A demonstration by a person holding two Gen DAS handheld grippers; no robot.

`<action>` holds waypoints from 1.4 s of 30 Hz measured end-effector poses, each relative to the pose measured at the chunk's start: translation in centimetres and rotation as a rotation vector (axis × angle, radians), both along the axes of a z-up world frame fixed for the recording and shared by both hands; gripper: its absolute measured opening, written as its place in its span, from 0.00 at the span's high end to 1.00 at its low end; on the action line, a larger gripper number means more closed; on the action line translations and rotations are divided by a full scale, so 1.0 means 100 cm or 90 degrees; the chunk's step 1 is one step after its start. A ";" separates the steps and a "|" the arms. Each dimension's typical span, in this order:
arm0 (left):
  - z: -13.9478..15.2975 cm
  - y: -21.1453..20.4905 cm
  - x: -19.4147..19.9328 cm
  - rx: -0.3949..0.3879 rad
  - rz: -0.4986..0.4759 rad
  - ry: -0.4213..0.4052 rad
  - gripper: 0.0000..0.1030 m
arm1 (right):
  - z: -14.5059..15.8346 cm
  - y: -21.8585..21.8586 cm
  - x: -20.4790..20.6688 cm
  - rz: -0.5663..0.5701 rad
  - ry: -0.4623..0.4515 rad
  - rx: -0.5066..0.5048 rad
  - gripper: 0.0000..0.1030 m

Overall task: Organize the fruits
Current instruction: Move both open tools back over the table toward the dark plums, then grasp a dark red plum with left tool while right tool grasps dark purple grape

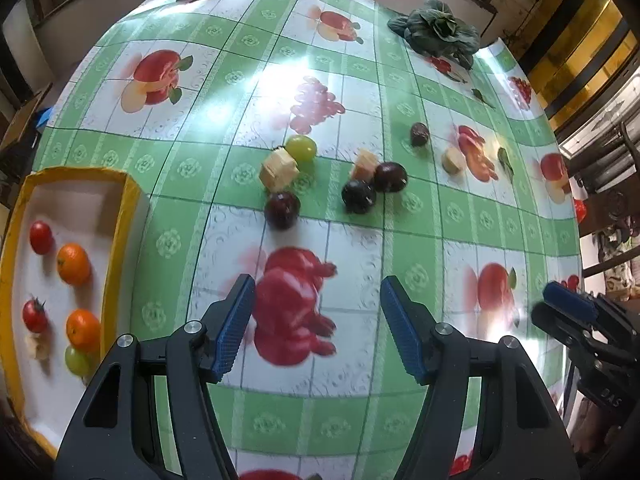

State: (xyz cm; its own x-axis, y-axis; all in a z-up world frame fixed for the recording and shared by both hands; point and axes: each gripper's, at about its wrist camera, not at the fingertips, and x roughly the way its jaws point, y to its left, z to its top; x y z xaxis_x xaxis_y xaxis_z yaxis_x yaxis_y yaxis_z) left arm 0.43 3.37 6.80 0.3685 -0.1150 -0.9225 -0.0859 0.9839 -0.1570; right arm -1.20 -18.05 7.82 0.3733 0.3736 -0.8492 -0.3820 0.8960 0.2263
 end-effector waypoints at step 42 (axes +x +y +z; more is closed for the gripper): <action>-0.025 0.046 0.013 0.012 -0.003 -0.005 0.76 | -0.060 0.142 0.090 0.120 -0.006 -0.018 0.74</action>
